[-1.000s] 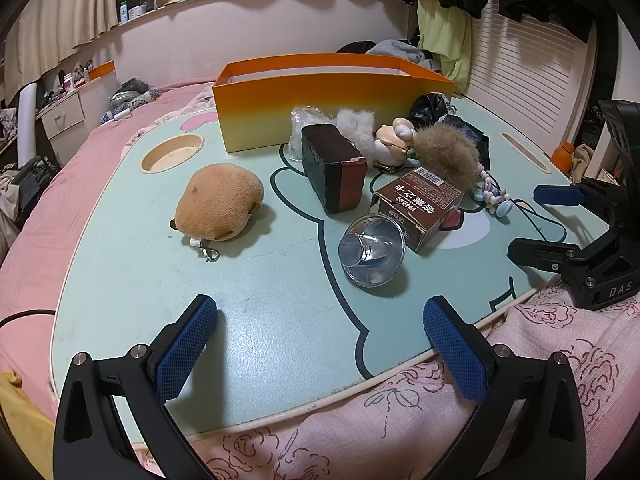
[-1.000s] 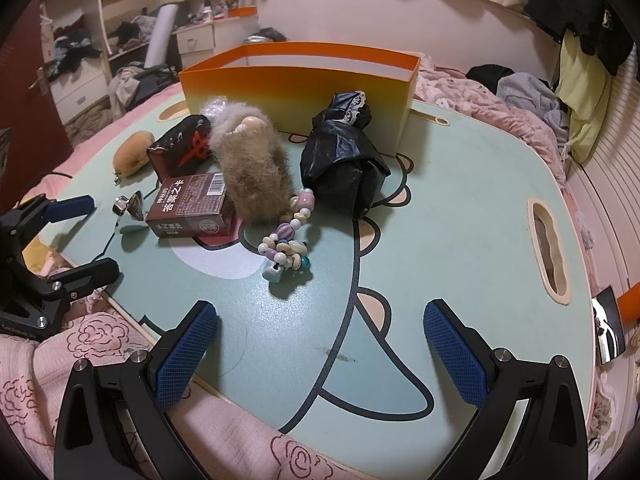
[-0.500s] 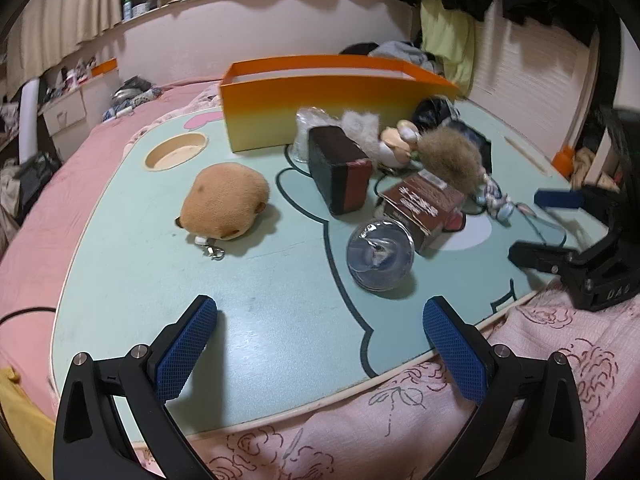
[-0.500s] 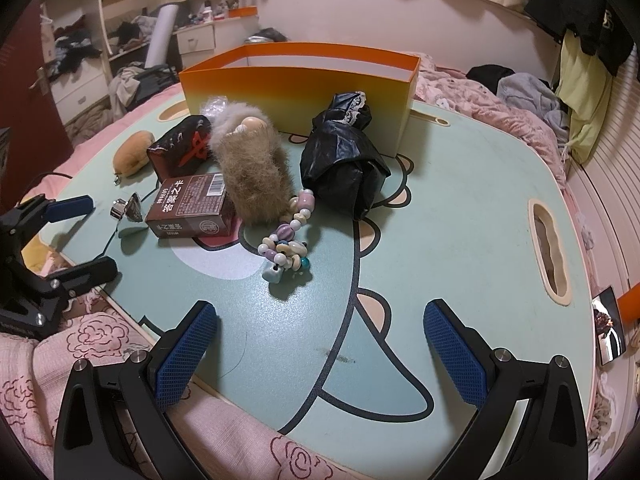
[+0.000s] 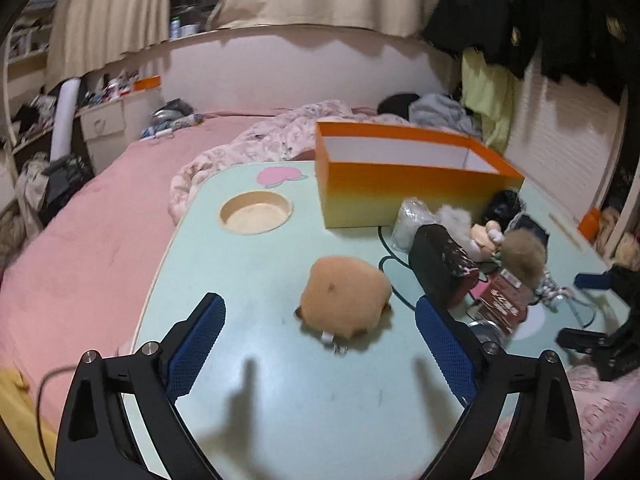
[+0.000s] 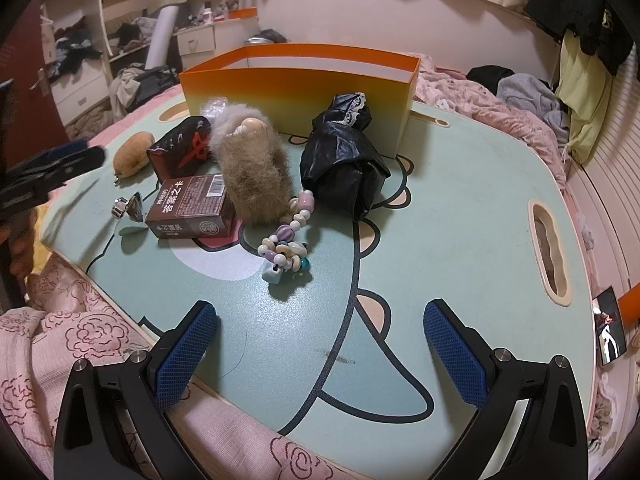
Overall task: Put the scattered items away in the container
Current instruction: 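Grasp the tan hamster plush with the left gripper, then lift the hamster plush with left gripper while right gripper grasps the black lace cloth, then lower the hamster plush and black lace cloth into the box, open both grippers, then withdraw both grippers from the box back over the table, then grasp the silver metal cap with the left gripper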
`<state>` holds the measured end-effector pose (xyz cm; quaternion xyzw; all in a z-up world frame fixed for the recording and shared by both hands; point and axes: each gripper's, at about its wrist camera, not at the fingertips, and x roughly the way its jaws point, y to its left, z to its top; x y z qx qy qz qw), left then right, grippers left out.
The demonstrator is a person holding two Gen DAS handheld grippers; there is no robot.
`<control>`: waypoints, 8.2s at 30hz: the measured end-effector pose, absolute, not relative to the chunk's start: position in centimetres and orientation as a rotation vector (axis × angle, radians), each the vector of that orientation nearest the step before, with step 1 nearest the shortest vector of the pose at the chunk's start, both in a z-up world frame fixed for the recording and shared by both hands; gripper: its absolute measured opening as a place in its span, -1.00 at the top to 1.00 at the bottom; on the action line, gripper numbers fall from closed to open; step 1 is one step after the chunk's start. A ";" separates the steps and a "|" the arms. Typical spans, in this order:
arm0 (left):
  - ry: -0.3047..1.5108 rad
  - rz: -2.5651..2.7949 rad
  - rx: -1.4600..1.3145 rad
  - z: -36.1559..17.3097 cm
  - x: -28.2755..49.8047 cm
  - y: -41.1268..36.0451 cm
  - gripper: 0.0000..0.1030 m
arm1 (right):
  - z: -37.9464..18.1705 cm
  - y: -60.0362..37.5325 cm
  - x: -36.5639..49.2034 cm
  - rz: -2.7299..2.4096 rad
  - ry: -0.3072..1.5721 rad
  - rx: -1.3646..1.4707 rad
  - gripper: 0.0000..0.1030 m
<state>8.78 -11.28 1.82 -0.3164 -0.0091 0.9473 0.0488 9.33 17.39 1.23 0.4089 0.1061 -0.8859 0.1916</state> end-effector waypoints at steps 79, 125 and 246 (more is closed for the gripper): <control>-0.063 2.724 -0.915 1.5 11.5 -8.1 0.06 | 6.9 18.2 7.2 -2.619 -0.114 0.985 0.56; -0.022 2.738 -0.746 10.8 -3.1 -6.3 0.06 | 12.9 16.2 -4.0 -2.686 -0.002 0.848 0.55; 0.204 2.606 -0.871 0.1 12.1 -4.2 0.38 | 4.0 17.3 9.4 -2.724 0.305 0.860 -0.64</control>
